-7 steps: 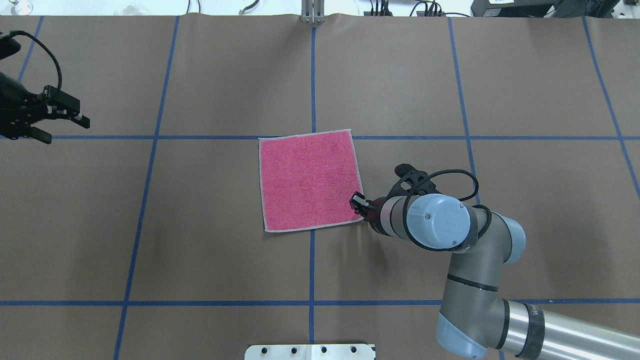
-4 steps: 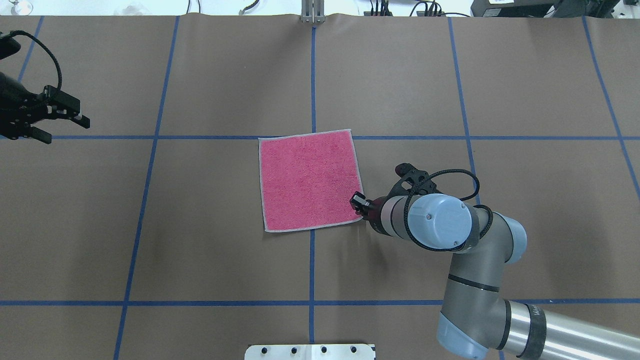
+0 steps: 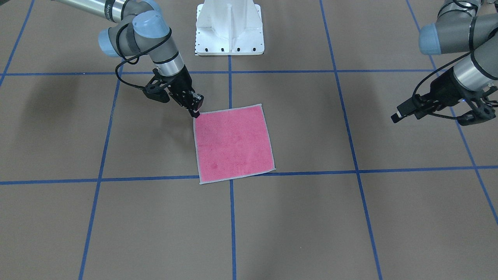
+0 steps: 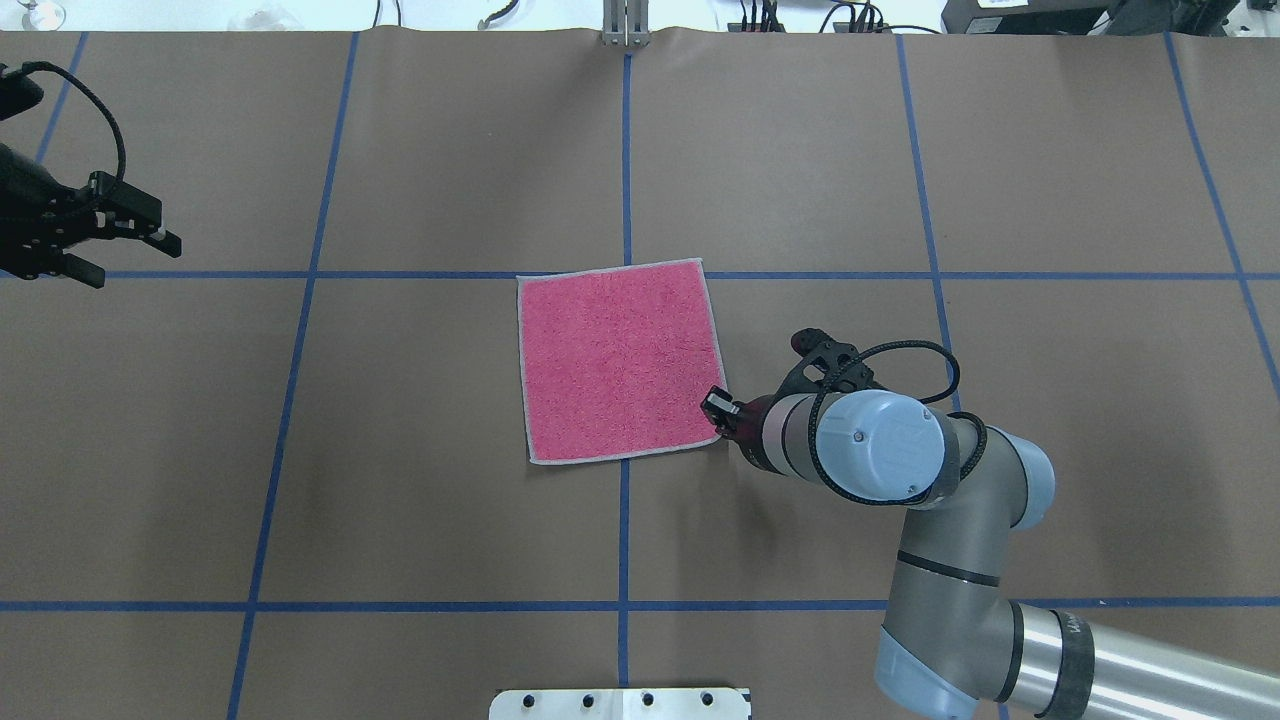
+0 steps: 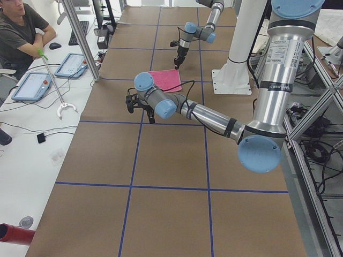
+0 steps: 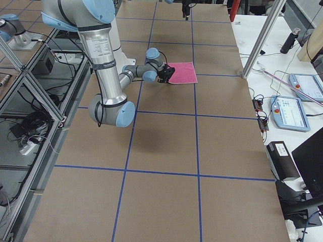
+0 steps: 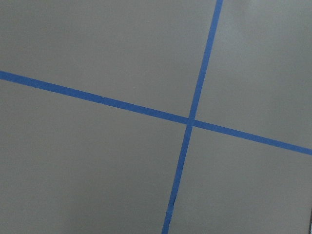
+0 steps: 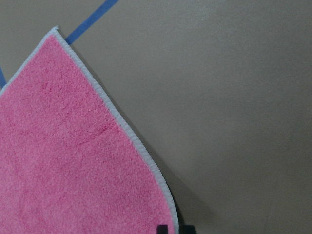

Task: Fold towel twice with both arms
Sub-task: 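Hold the right gripper at the towel corner while the left arm waits, then move the left gripper to the towel corner nearest it, then close both grippers on the near towel corners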

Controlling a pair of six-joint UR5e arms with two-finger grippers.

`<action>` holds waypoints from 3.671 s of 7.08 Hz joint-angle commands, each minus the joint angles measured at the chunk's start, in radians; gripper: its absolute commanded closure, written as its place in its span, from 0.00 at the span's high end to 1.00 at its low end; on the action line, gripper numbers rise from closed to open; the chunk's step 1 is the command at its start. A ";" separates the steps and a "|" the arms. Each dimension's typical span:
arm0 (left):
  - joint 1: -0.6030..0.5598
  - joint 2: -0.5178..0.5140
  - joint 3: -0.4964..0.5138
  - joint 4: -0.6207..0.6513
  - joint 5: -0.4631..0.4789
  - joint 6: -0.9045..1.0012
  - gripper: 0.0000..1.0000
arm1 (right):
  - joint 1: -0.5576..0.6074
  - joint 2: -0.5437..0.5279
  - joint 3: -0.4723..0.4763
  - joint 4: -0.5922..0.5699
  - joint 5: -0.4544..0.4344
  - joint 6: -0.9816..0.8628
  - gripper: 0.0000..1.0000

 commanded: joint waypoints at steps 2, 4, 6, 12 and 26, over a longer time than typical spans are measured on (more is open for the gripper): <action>0.000 -0.005 0.001 0.000 0.000 -0.002 0.99 | -0.001 0.001 0.001 -0.001 -0.001 0.000 0.00; 0.073 -0.066 0.001 0.000 0.073 -0.143 0.95 | 0.002 -0.013 0.021 -0.001 0.001 0.000 0.00; 0.239 -0.182 0.008 0.002 0.229 -0.343 0.95 | -0.005 -0.050 0.051 -0.001 0.004 0.000 0.00; 0.635 -0.313 -0.006 0.000 0.612 -0.745 0.83 | -0.030 -0.096 0.130 -0.001 0.015 0.052 0.00; 0.770 -0.381 0.070 -0.002 0.689 -0.818 0.43 | -0.033 -0.096 0.127 -0.001 0.015 0.051 0.00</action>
